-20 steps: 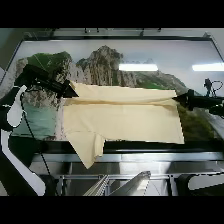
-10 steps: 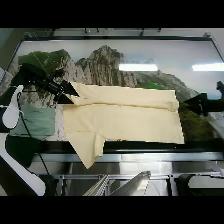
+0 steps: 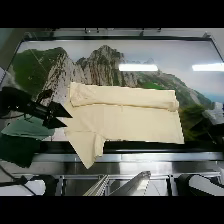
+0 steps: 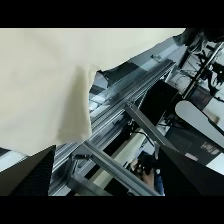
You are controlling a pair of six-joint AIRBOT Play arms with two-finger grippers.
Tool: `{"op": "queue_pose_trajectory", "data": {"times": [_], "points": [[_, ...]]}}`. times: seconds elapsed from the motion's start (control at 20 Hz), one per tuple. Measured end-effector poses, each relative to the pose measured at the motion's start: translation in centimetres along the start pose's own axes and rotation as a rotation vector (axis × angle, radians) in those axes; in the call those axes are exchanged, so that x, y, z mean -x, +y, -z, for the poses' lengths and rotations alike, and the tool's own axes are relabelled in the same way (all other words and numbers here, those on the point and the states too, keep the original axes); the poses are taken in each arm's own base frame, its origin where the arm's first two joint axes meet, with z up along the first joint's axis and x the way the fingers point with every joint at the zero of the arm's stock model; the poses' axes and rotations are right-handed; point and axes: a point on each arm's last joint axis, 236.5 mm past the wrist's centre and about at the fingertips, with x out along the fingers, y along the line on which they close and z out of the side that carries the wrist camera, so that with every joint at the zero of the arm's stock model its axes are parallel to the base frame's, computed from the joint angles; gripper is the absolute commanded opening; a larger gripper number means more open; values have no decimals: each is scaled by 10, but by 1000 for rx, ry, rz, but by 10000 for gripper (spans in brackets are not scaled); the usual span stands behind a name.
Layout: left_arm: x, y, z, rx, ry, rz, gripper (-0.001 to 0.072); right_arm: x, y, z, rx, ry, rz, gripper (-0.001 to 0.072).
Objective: Fold the shirts.
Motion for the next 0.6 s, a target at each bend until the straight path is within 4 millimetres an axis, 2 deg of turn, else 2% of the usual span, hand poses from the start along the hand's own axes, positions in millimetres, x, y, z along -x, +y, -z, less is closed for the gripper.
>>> {"op": "queue_pose_trajectory", "data": {"times": [0.1,0.3,0.35,0.4,0.45,0.55,0.6], "points": [[-4,8,19,35,-35,12,701,-14,-3,20,-33,52,-13,540],[-12,25,41,93,-152,16,700,-32,12,41,-62,111,-115,487],[-14,31,43,109,-192,13,700,-36,18,43,-62,118,-148,414],[-16,36,45,125,-228,8,700,-40,23,44,-57,125,-172,231],[-18,42,48,140,-257,6,700,-45,25,44,-47,131,-181,99],[-24,51,53,171,-293,5,699,-53,31,45,-33,148,-206,21],[-28,56,55,185,-300,1,698,-56,35,46,-27,157,-220,21]]}}
